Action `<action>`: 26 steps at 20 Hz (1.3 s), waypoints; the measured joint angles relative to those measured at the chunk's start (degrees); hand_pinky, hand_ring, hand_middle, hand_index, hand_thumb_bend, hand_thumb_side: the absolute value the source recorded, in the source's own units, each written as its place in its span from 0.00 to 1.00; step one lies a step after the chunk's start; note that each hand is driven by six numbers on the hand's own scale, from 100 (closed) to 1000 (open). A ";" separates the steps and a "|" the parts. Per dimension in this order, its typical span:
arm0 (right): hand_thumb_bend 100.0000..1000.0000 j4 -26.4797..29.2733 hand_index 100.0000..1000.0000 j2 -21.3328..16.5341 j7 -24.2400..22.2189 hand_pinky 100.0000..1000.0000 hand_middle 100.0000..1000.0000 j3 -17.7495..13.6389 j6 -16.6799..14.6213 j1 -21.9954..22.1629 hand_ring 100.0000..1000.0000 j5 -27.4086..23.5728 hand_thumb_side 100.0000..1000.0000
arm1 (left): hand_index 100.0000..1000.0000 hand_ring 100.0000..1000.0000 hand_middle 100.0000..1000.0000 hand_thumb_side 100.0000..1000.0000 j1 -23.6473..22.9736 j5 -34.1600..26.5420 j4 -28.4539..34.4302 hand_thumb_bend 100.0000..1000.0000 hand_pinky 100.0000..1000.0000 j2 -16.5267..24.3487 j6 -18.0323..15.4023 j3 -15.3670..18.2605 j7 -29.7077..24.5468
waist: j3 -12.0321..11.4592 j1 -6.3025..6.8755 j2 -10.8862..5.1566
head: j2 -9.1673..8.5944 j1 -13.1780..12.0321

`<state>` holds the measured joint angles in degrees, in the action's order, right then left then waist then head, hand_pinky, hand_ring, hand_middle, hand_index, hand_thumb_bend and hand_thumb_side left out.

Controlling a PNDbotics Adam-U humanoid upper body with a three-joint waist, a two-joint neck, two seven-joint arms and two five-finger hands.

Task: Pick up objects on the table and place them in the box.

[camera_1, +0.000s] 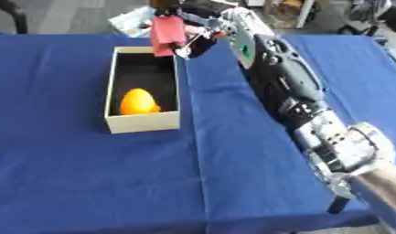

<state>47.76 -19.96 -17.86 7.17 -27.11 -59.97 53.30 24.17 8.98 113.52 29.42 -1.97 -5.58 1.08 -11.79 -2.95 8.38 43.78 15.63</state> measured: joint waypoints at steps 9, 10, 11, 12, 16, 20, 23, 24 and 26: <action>0.00 -5.94 0.97 3.39 2.21 0.78 0.57 -1.67 1.80 0.41 0.69 5.68 0.26 | 0.80 0.56 0.59 0.87 1.15 -1.33 0.03 0.00 0.65 -2.22 -0.63 -0.57 -1.10 | -1.57 -0.19 1.05 | -0.04 1.16; 0.00 -6.45 0.97 3.54 2.25 0.79 0.64 -1.73 1.84 0.61 0.71 6.27 0.33 | 0.80 0.56 0.59 0.88 1.15 -1.33 0.03 0.00 0.65 -2.25 -0.63 -0.56 -1.12 | -1.57 -0.26 1.09 | -0.04 1.16; 0.00 -6.90 0.98 3.60 2.15 0.79 0.67 -1.75 1.83 0.73 0.72 6.75 0.35 | 0.80 0.56 0.59 0.88 1.13 -1.33 0.03 0.00 0.65 -2.25 -0.63 -0.56 -1.13 | -1.57 -0.29 1.15 | -0.04 1.16; 0.00 -7.22 0.99 3.60 1.91 0.80 0.73 -1.76 1.72 0.84 0.75 7.19 0.41 | 0.80 0.56 0.59 0.88 1.10 -1.33 0.03 0.00 0.65 -2.25 -0.62 -0.56 -1.13 | -1.57 -0.29 1.17 | -0.04 1.16; 0.00 -7.82 1.00 3.60 -0.76 0.84 0.96 -1.77 1.22 1.01 0.85 8.43 0.66 | 0.80 0.56 0.59 0.88 0.70 -1.14 0.03 0.00 0.65 -2.25 -0.61 -0.51 -1.13 | -1.30 -0.28 1.17 | -0.04 1.14; 0.00 -7.10 1.00 3.48 -3.43 0.86 1.00 -1.85 0.84 0.99 0.88 8.13 0.76 | 0.80 0.56 0.59 0.88 0.04 -0.84 0.03 0.00 0.65 -2.25 -0.48 -0.19 -0.99 | -0.62 -0.26 1.17 | -0.04 0.98; 0.00 -5.08 1.00 2.60 -3.63 0.86 1.00 -1.85 0.82 0.99 0.88 6.92 0.77 | 0.80 0.56 0.59 0.88 -0.68 -0.53 0.03 0.00 0.65 -2.24 -0.28 0.04 -0.75 | 0.38 -0.14 1.17 | -0.04 0.58; 0.00 -4.22 1.00 2.15 -3.41 0.86 1.00 -1.81 0.82 1.00 0.88 6.29 0.76 | 0.80 0.56 0.59 0.88 -1.05 -0.31 0.03 0.00 0.65 -2.23 -0.20 0.19 -0.65 | 0.80 -0.03 1.17 | -0.04 0.41; 0.00 -2.30 1.00 1.09 -2.64 0.85 1.00 -1.47 0.85 1.07 0.87 5.02 0.64 | 0.80 0.56 0.59 0.88 -1.79 0.16 0.04 0.00 0.65 -2.23 0.04 0.48 -0.37 | 1.60 0.09 1.16 | -0.05 0.10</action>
<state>45.46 -18.86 -20.49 5.71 -26.26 -58.90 58.32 22.38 9.14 113.55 27.20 -1.93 -5.10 0.70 -10.20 -2.86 9.55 43.73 15.73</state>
